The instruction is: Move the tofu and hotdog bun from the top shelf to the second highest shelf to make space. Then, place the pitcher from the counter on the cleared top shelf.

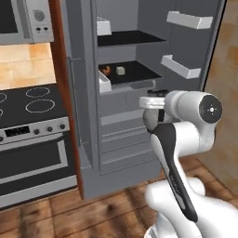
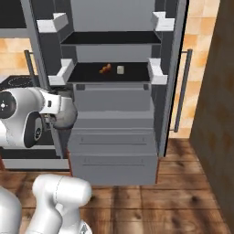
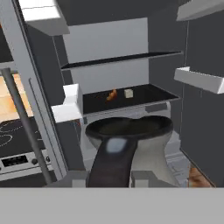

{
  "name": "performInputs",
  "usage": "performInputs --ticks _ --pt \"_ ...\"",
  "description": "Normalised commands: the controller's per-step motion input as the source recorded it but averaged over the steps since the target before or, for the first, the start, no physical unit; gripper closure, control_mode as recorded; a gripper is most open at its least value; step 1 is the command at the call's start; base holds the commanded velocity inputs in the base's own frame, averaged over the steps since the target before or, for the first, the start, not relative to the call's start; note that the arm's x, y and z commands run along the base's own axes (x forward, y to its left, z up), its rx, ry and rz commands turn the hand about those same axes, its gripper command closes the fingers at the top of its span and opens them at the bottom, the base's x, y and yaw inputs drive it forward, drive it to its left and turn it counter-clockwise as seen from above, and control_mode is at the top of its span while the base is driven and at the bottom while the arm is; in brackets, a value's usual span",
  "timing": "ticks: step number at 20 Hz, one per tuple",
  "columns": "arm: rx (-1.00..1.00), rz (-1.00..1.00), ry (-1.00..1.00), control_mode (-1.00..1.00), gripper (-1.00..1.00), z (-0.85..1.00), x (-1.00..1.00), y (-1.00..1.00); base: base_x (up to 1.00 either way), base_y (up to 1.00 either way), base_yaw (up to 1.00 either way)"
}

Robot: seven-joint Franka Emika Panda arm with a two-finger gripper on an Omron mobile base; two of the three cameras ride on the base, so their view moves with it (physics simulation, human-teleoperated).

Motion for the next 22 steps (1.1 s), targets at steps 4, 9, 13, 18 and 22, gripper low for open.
performInputs --ticks 4,9,13,18,22 --pt "0.0 0.0 0.0 1.0 1.0 0.0 0.0 0.0 0.38 -0.76 0.0" --pt "0.0 0.0 0.0 1.0 1.0 0.0 0.0 0.0 0.57 -0.42 0.01" --pt "0.0 0.0 0.0 1.0 1.0 0.0 0.0 0.0 0.69 -0.08 0.06" --pt "0.0 0.0 0.0 1.0 1.0 0.0 0.0 0.0 0.74 0.03 0.08" --pt "0.0 0.0 0.0 1.0 1.0 0.0 0.0 0.0 0.79 0.08 0.08"
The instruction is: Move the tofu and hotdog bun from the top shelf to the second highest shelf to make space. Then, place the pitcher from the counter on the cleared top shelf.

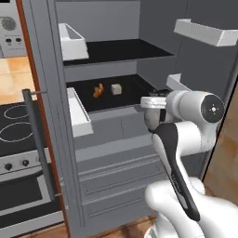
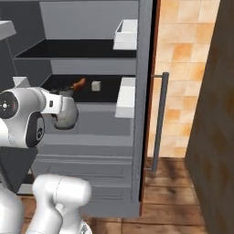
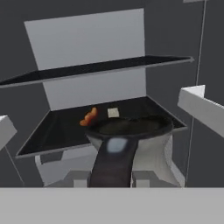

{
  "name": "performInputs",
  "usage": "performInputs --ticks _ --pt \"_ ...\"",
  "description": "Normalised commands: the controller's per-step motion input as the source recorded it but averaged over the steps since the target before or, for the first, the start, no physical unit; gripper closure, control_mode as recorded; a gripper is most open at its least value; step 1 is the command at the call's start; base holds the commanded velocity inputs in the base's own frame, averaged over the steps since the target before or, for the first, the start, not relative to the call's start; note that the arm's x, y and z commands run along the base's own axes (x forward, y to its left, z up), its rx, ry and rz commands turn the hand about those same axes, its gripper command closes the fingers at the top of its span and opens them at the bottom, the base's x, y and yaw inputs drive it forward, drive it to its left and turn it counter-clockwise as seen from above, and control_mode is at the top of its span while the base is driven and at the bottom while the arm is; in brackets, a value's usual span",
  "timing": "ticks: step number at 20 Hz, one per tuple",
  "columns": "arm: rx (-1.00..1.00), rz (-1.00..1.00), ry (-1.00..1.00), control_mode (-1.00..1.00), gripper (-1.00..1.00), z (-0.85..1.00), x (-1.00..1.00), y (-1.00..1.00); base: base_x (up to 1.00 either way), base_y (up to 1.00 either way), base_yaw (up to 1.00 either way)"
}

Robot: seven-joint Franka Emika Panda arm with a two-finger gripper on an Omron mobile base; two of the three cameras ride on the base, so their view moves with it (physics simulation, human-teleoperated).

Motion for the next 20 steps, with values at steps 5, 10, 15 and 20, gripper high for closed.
performInputs --ticks 5,10,15,20 --pt "0.0 0.0 0.0 1.0 1.0 0.0 0.0 0.0 0.8 0.0 0.08" --pt "0.0 0.0 0.0 1.0 1.0 0.0 0.0 0.0 0.69 0.02 0.1" --pt "0.0 0.0 0.0 1.0 1.0 0.0 0.0 0.0 0.44 0.04 0.11" --pt "0.0 0.06 0.0 -1.0 1.0 0.0 0.0 0.0 0.03 0.0 0.07"
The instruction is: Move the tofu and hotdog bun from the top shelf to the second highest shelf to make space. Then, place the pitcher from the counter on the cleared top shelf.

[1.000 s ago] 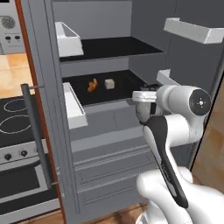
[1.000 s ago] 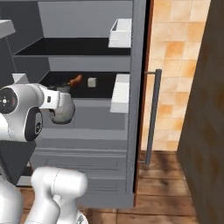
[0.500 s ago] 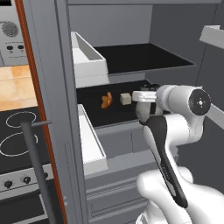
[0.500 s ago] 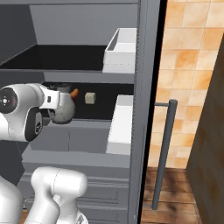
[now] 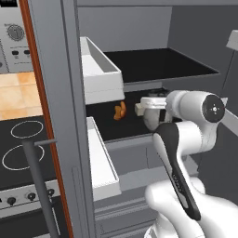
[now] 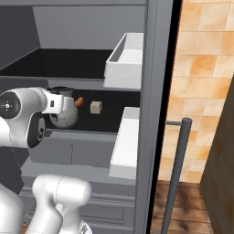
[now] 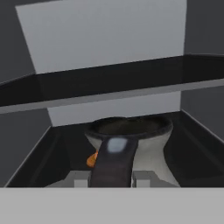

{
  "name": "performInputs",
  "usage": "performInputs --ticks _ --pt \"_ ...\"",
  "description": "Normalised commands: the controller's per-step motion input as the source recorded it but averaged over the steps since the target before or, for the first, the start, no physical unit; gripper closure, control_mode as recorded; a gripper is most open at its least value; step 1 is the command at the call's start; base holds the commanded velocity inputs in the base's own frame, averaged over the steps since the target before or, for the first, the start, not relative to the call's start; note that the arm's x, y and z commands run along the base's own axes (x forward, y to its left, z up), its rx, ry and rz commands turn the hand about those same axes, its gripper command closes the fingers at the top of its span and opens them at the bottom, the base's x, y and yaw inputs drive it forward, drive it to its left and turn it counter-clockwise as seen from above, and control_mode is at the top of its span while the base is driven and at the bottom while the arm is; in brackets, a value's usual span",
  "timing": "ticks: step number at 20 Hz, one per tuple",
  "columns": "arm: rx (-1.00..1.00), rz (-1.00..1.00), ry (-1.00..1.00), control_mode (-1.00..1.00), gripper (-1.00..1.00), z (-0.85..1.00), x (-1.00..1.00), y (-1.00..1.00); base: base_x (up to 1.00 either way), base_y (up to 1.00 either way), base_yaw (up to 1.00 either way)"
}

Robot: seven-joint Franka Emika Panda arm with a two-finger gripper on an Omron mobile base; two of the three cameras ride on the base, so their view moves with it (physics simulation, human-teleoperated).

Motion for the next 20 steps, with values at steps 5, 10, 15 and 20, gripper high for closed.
performInputs --ticks 5,10,15,20 --pt "0.0 0.12 -0.01 -1.0 1.0 0.14 -0.14 0.0 0.0 0.0 0.0" --pt "0.0 0.11 0.0 -1.0 1.0 0.44 -0.19 0.0 0.0 0.0 0.0" --pt "-0.03 0.1 0.0 -1.0 1.0 0.49 -0.22 0.06 0.0 0.0 0.0" --pt "-0.07 0.06 -0.02 -1.0 1.0 0.42 -0.31 0.19 0.0 0.0 0.0"
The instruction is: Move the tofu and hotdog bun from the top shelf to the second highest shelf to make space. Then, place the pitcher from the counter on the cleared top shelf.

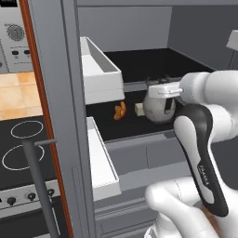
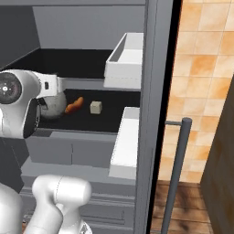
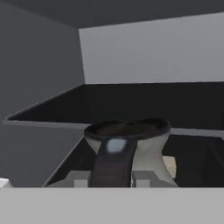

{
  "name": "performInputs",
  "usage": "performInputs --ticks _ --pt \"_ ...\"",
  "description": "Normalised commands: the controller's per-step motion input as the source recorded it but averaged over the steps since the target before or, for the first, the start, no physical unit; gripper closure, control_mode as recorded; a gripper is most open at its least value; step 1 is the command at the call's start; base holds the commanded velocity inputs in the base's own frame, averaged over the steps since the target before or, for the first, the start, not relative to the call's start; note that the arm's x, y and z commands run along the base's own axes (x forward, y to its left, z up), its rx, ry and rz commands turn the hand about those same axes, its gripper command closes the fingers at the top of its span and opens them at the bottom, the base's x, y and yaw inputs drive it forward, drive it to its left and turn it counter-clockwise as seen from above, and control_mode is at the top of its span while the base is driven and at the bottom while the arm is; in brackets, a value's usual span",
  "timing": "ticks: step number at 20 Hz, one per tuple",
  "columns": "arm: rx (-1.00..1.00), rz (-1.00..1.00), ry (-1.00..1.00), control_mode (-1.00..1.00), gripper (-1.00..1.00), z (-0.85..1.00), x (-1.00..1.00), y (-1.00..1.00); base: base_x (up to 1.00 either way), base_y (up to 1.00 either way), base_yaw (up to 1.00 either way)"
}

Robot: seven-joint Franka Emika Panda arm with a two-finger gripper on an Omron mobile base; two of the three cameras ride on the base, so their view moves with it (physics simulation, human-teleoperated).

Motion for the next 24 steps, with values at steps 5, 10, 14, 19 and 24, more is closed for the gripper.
performInputs --ticks 5,10,14,19,24 --pt "-0.06 0.04 -0.15 -1.0 1.0 0.36 -0.23 0.07 0.0 0.0 0.0" --pt "-0.03 0.01 -0.3 -1.0 1.0 0.27 -0.04 0.01 0.0 0.0 0.0" --pt "0.0 0.0 -0.31 -1.0 1.0 0.36 0.0 0.0 0.0 0.0 0.0" --pt "0.0 0.0 -0.17 -1.0 1.0 0.46 0.0 0.0 0.0 0.0 0.0" --pt "0.04 0.0 -0.02 -1.0 1.0 0.53 0.02 0.0 0.0 0.0 0.0"
